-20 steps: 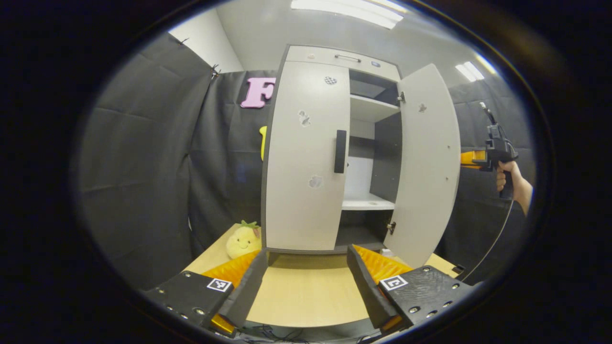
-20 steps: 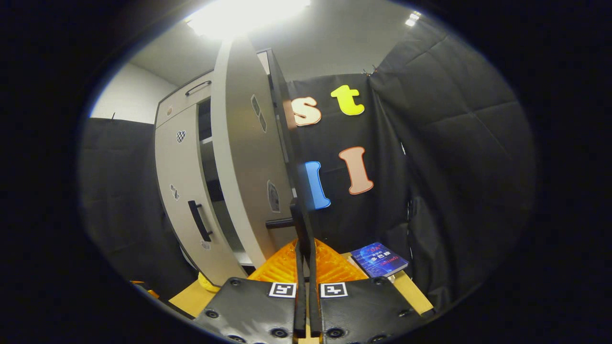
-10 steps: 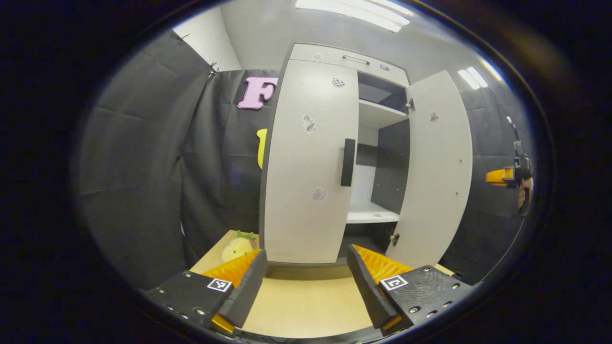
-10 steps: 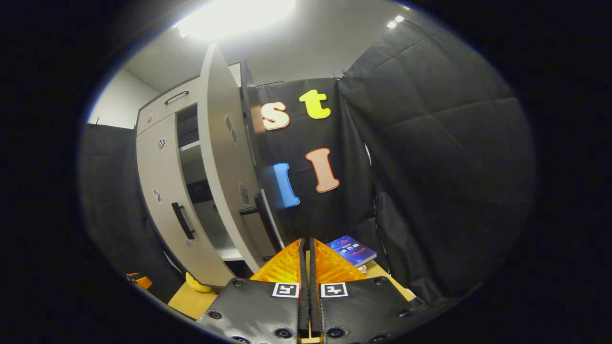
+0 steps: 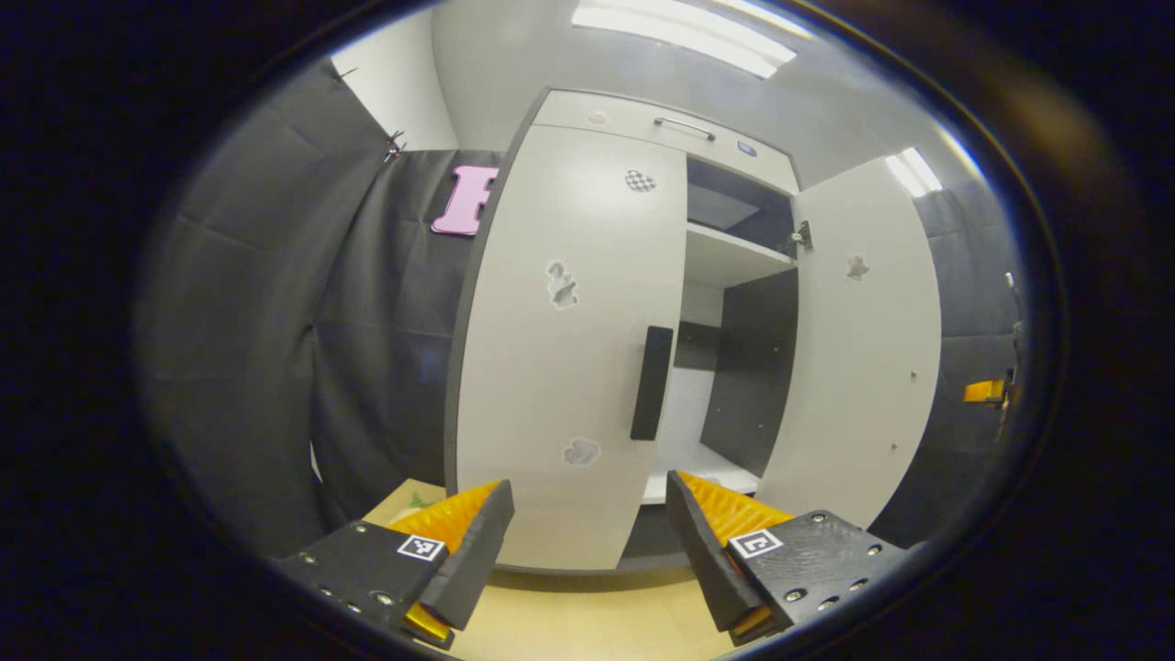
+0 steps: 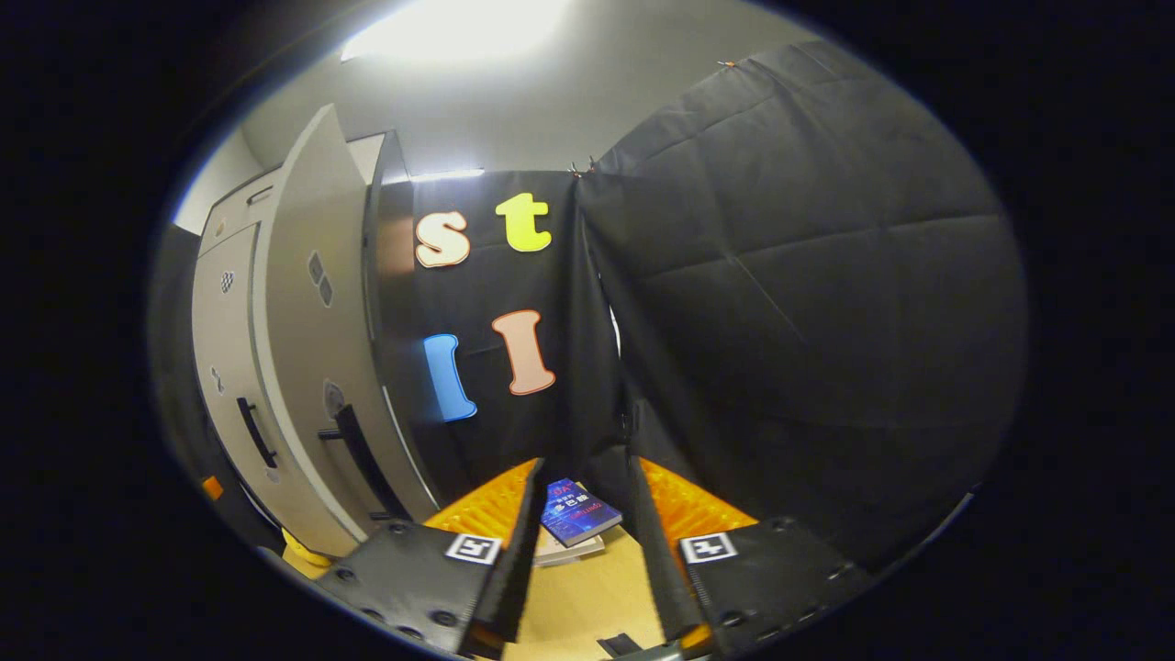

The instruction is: Open the right door of the double-door shoe cabinet with the right hand, and open the left door with the left hand.

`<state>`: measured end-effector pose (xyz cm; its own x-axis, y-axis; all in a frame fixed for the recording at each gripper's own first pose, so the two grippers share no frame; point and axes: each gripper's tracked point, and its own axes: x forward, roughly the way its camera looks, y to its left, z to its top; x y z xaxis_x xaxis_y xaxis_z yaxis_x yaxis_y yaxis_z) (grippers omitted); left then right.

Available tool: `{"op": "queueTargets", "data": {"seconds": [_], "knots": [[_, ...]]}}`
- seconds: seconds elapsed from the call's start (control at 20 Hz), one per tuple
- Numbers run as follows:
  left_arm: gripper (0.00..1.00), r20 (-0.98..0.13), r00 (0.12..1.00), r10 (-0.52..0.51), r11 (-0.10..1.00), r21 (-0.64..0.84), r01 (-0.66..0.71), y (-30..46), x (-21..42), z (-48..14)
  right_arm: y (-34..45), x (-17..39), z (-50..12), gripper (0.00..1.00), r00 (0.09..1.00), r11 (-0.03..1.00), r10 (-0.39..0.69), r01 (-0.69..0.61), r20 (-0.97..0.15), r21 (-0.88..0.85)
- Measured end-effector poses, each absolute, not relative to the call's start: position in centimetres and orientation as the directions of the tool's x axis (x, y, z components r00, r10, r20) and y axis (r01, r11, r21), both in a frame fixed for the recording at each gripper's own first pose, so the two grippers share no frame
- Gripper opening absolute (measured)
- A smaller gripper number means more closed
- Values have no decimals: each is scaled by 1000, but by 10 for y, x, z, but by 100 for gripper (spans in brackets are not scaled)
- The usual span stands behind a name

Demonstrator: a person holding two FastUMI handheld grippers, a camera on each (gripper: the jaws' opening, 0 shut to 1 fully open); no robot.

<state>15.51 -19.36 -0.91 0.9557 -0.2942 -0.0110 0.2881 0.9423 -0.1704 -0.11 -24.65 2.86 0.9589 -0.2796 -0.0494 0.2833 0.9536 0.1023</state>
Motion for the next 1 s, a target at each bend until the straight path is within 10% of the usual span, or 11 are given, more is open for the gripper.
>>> {"op": "queueTargets", "data": {"seconds": [0.1,0.8,1.0], "knots": [[96,13,957,-289,948,-136,288,-213,178,10,-255,19,26,96,960,955,-277,280,-44,96],[96,37,979,-201,979,-26,202,-290,302,50,-321,139,10,98,962,962,-272,271,-32,-33],[64,24,983,-182,983,-18,182,-297,322,44,-320,167,0,98,971,972,-233,233,-55,-13]]}}
